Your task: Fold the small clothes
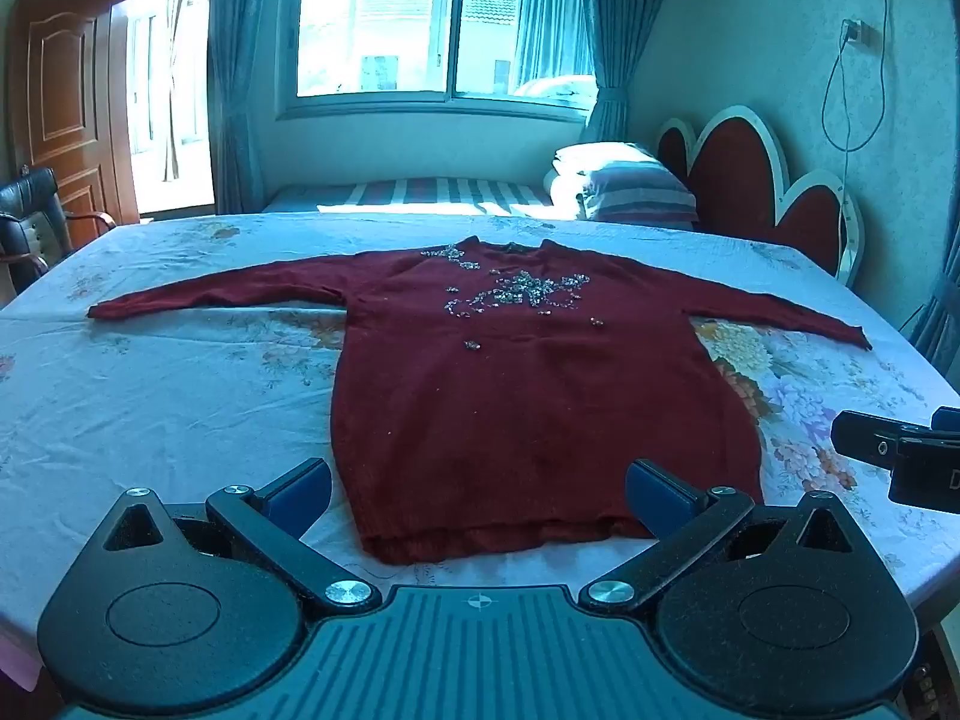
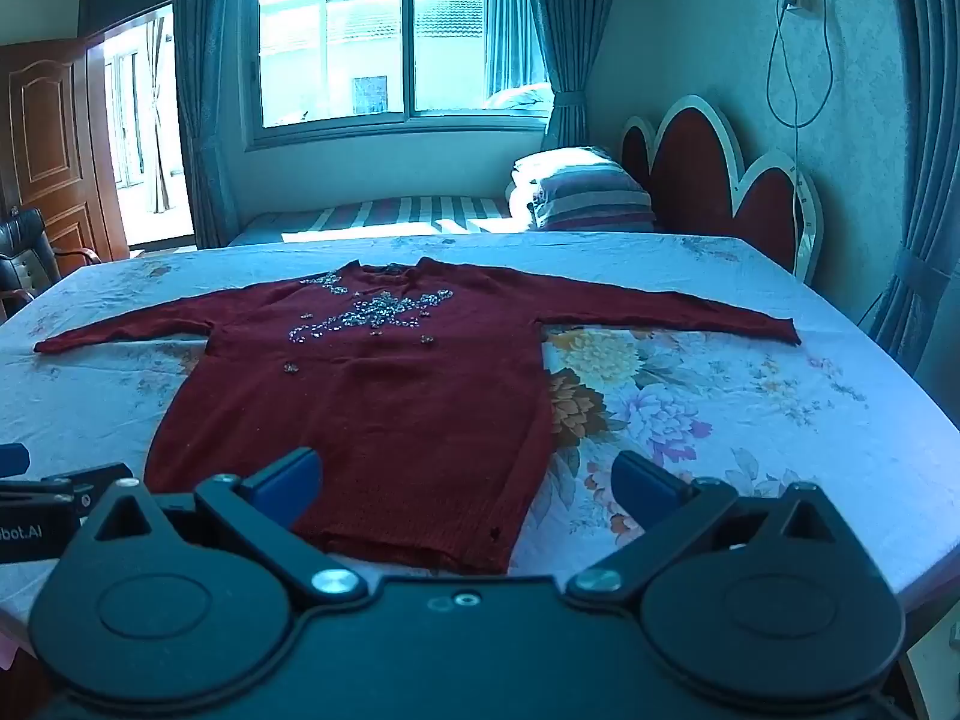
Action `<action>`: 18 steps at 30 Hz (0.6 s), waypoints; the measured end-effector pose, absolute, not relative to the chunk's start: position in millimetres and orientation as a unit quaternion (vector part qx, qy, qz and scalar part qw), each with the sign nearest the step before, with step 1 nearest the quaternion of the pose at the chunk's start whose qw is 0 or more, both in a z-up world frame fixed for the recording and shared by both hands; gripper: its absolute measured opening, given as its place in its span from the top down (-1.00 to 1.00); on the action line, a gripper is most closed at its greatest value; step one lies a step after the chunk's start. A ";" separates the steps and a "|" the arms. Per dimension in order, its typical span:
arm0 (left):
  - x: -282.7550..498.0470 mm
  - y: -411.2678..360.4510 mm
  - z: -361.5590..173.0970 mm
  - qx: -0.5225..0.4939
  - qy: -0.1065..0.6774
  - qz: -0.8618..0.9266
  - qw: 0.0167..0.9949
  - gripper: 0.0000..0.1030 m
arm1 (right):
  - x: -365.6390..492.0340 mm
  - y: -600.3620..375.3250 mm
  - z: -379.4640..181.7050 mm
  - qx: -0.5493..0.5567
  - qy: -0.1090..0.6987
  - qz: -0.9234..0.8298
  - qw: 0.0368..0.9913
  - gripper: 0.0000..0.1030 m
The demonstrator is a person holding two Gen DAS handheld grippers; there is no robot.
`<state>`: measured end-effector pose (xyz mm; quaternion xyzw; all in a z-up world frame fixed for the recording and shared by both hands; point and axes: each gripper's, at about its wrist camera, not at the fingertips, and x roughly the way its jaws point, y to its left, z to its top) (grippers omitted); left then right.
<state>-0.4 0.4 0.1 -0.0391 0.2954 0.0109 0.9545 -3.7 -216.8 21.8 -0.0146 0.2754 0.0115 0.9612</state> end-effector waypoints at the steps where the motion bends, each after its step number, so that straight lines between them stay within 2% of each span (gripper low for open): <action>1: -0.5 0.9 0.3 -0.039 0.295 0.009 0.955 -1.00 | -3.2 -216.5 21.4 -0.014 0.272 0.011 0.962 -0.99; 18: 0.1 -0.8 -0.7 -0.035 0.298 0.017 0.954 -1.00 | -0.2 -216.5 19.5 -0.017 0.276 0.013 0.961 -0.99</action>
